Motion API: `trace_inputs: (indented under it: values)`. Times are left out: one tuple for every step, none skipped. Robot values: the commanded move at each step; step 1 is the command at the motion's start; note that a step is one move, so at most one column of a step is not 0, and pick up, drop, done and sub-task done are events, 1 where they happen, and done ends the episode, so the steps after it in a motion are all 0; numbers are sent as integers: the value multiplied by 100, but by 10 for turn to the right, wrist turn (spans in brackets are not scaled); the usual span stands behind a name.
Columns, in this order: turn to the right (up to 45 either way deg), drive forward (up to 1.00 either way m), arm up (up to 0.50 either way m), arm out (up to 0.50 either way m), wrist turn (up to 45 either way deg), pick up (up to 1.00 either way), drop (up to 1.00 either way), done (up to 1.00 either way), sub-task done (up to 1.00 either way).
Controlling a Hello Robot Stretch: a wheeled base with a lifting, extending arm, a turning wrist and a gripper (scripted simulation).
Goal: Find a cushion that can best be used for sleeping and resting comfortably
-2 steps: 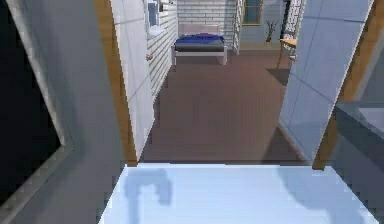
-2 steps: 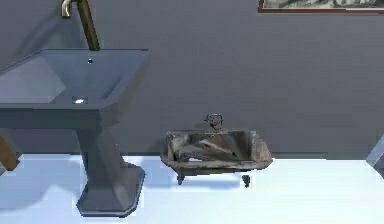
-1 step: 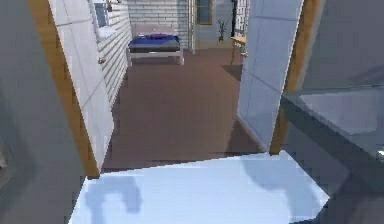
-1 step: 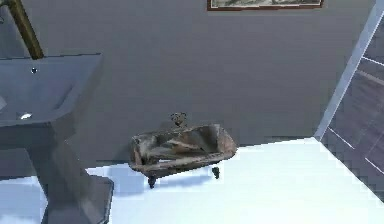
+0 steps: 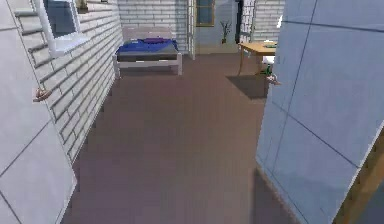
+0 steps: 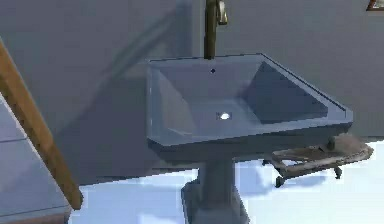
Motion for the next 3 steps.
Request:
trace_inputs:
  values:
    - [-450, 0, 0, 0, 0, 0, 0, 0, 0]
    - [-450, 0, 0, 0, 0, 0, 0, 0, 0]
    - [-90, 0, 0, 0, 0, 0, 0, 0, 0]
